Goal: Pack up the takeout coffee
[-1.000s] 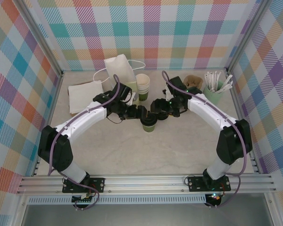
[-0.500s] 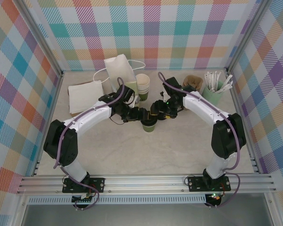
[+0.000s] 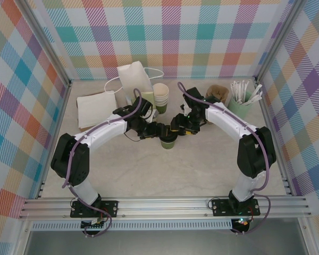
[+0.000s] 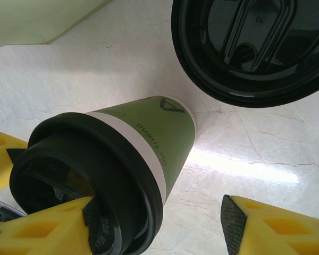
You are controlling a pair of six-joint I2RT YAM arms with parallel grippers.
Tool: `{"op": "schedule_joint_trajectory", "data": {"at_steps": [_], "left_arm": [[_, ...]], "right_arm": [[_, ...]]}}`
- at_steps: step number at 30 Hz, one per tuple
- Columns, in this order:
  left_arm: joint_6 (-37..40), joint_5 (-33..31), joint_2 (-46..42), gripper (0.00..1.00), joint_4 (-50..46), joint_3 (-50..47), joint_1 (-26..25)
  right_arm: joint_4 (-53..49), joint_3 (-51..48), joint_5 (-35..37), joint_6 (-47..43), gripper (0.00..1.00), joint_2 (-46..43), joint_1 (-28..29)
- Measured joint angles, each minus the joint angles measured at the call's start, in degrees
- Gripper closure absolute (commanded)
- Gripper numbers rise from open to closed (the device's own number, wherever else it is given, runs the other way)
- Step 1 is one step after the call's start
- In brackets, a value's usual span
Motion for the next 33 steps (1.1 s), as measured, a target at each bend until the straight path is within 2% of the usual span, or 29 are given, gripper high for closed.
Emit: {"op": "schedule_joint_trajectory", "data": {"at_steps": [17,33], "left_arm": [[0.79,-0.09,0.61,0.34,-0.11,0.00,-0.37],[1.57,-0.20,0.63,0.37,1.16,-0.74,-0.39]], "right_arm": [[-1.31,1.07,-0.68,-0.42,0.43,1.46,0.07],[-2.36,1.97,-0.57,-1.03,0.44,2.82,0.11]]}}
